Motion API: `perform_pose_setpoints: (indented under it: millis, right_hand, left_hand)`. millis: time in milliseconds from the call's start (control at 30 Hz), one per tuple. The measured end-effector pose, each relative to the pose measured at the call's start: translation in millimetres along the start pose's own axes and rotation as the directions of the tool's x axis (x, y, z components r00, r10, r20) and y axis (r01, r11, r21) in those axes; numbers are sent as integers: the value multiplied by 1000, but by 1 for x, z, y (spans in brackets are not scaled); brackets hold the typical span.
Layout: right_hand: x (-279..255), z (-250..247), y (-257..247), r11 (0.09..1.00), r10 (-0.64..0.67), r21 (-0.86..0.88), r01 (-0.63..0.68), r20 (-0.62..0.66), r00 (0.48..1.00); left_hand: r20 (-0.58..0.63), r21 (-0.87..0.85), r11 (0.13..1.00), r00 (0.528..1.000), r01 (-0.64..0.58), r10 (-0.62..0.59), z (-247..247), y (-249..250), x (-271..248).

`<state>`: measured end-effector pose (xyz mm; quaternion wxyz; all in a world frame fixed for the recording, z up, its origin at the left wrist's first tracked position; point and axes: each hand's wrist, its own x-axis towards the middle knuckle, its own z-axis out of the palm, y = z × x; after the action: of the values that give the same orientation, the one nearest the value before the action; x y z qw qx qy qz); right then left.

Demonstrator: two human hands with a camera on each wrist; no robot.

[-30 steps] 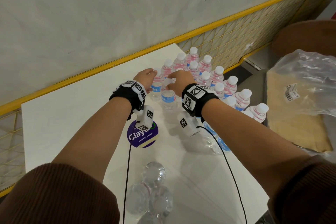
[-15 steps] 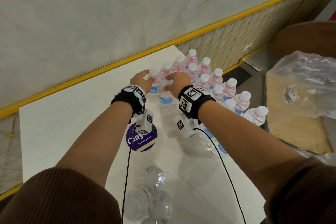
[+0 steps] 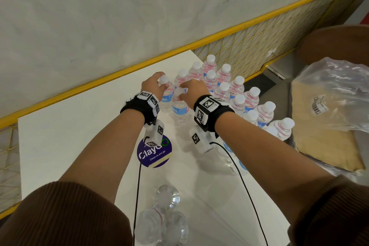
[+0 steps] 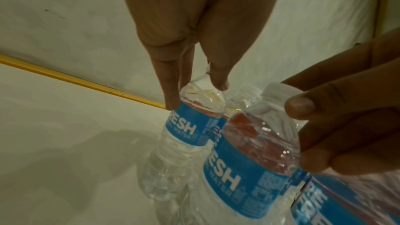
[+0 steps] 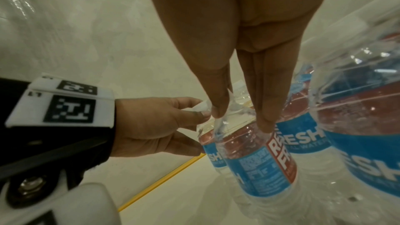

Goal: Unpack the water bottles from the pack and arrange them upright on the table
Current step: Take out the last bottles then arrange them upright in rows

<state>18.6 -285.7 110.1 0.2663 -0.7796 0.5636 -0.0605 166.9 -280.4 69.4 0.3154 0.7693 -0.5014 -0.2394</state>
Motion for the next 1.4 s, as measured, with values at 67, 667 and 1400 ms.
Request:
perform_pose_setpoints:
  millis: [67,667,1400]
  right_hand:
    - [2,1,-1,1000,-1,-15,1,0,1000]
    - [-97,-16,-7,976,-156,-84,203,386,909]
    - [-246,25,-14,884,-329,25,467,741,585]
  left_hand:
    - [-9,-5,1000,1000,9,-9,0,1,0]
    - [146,328,942,989,-77,30,-33,5,-62]
    - [896,359,863,391,-355,-212,-57,6,-214]
